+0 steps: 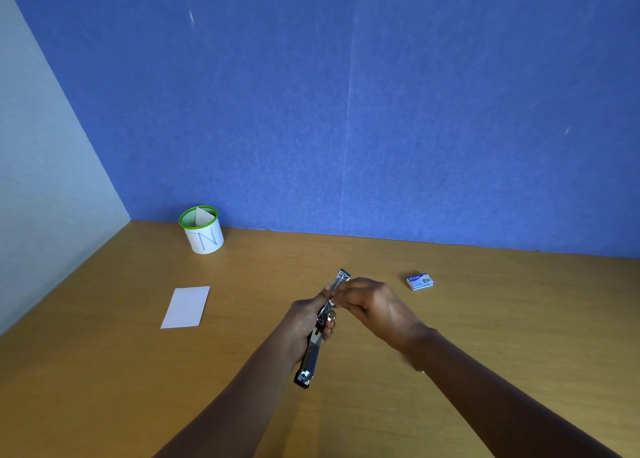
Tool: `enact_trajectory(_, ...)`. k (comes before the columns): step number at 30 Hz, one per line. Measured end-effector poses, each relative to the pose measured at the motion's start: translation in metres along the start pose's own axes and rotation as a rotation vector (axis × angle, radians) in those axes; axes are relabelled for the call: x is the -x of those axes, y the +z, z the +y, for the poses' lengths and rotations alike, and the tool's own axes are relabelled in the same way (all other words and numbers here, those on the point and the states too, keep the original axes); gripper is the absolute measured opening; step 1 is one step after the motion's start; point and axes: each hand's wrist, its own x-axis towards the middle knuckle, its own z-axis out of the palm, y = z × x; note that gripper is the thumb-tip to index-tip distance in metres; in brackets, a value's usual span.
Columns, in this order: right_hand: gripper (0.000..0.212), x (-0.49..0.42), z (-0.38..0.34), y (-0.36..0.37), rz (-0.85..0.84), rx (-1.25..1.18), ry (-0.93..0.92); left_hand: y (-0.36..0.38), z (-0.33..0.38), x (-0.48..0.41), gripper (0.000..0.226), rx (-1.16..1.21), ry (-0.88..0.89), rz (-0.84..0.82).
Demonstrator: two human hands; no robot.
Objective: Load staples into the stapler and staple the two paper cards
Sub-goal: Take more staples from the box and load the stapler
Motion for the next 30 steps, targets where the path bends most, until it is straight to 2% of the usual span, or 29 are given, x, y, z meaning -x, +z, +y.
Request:
enact_trajectory(7,0.015,0.002,0.002,-0.005,-0.047,0.039,-0.046,0.000,-0.002,-0.002,0.039,-0.035,-0.026,-0.041)
enact_trajectory(10,0.023,0.001,0.001,-0.007,-0.056,0.038,-0.080,-0.001,-0.003,-0.003,0.041,-0.053,-0.035,-0.056)
enact_trajectory(12,0.017,0.002,0.002,-0.005,-0.069,0.045,-0.075,-0.001,-0.003,-0.004,0.042,-0.052,-0.043,-0.059)
enact_trajectory(15,0.021,0.005,0.006,0.000,-0.066,0.065,-0.051,-0.002,-0.003,-0.004,0.043,-0.032,-0.066,-0.061)
enact_trajectory(22,0.033,0.007,0.003,0.001,-0.005,0.229,-0.157,-0.003,-0.006,-0.007,0.040,0.022,-0.122,-0.077)
enact_trajectory(30,0.040,0.021,0.002,0.012,0.059,0.270,-0.135,-0.006,-0.009,-0.008,0.044,0.003,-0.111,-0.076)
